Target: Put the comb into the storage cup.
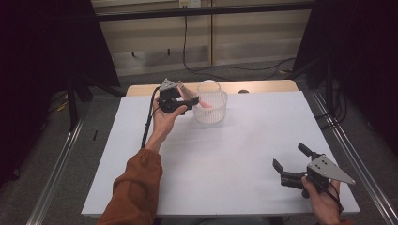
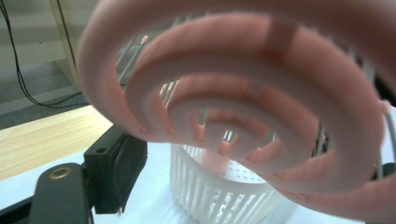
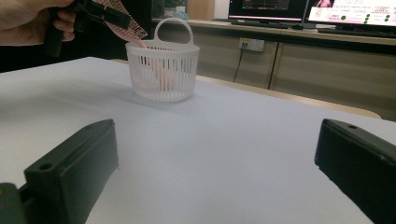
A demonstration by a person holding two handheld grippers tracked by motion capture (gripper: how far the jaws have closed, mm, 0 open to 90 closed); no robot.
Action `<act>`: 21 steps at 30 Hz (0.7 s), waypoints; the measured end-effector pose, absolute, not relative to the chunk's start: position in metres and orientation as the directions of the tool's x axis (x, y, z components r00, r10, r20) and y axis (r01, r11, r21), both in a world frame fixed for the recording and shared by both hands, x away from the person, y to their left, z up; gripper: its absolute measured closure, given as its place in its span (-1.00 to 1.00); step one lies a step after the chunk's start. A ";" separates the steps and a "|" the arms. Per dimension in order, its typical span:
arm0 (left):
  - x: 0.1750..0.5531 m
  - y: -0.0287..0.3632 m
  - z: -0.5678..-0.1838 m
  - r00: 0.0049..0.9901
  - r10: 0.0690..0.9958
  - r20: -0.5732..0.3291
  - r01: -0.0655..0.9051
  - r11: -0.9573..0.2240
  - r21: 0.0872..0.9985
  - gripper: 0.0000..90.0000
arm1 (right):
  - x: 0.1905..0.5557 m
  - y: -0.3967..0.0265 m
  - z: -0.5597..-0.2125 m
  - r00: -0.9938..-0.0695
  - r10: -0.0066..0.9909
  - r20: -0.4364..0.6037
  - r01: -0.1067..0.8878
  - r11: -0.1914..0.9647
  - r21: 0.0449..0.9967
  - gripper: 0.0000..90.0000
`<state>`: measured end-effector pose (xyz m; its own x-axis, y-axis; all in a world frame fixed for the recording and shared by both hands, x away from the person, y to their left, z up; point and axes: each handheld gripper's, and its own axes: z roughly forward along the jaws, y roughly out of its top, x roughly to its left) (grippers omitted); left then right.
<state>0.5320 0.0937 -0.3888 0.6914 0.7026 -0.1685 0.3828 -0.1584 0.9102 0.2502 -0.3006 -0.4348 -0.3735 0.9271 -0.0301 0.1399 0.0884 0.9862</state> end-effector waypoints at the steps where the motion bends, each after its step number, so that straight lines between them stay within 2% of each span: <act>1: 0.533 0.093 -0.390 0.690 0.702 -0.177 0.385 -0.149 0.911 -0.55 | 0.250 -0.300 -0.435 -0.375 0.927 -0.032 0.138 0.090 0.986 -1.00; 21: 0.537 0.076 -0.400 0.743 0.654 -0.142 0.362 -0.214 0.907 -0.63 | 0.250 -0.301 -0.435 -0.376 0.926 -0.030 0.142 0.089 0.986 -1.00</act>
<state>0.5367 0.0763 -0.3995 0.7427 0.6543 -0.1420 0.3617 -0.2137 0.9075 0.2498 -0.3007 -0.4350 -0.3765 0.9260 -0.0295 0.1422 0.0893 0.9858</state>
